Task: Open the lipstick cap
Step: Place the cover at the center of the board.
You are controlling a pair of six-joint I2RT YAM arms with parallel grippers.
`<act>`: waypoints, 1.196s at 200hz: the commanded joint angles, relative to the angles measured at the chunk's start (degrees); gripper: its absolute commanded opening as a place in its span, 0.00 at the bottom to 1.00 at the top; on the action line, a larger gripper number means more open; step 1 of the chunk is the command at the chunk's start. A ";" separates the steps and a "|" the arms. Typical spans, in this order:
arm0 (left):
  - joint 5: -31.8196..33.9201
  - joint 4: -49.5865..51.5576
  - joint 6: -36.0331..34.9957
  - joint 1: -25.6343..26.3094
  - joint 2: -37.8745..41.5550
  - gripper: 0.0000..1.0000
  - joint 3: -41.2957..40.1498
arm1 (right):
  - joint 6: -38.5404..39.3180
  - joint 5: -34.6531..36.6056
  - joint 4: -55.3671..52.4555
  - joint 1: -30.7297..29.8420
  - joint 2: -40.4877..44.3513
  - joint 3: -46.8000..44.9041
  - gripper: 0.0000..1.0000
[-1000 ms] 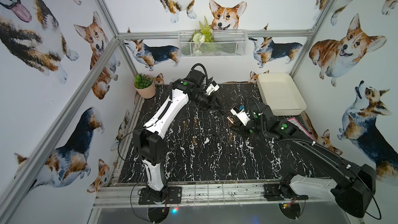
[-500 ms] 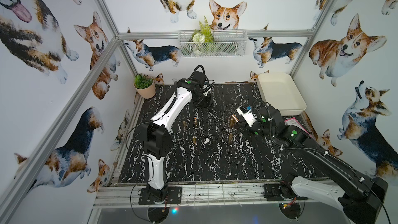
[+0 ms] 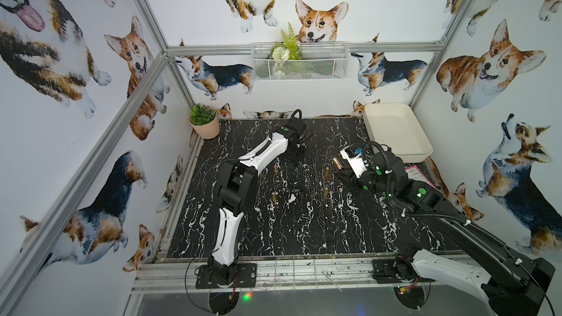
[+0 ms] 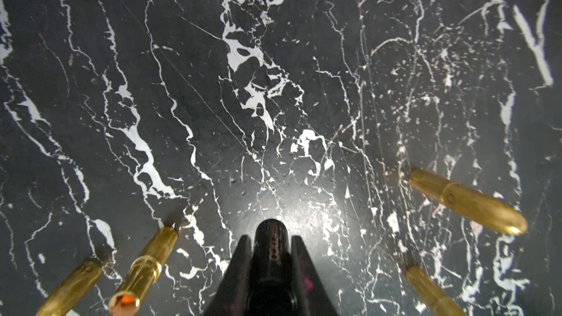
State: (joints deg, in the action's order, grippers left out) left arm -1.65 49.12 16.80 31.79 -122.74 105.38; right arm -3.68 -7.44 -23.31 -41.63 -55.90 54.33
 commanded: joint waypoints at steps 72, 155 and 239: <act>4.08 -6.68 2.57 0.03 -0.11 0.00 -6.50 | -0.71 0.31 2.68 -0.05 -1.20 -0.72 0.00; 5.43 -13.74 4.52 0.03 1.11 0.00 -13.26 | -0.17 0.66 2.04 -0.05 -1.93 -0.36 0.00; 5.97 -15.36 5.94 0.37 3.18 0.09 -16.20 | 0.10 0.76 2.48 -0.09 -3.07 0.21 0.00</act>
State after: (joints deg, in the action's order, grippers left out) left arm 3.49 33.43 21.52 31.90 -120.38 90.28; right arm -4.27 -7.01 -22.90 -41.63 -58.70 53.98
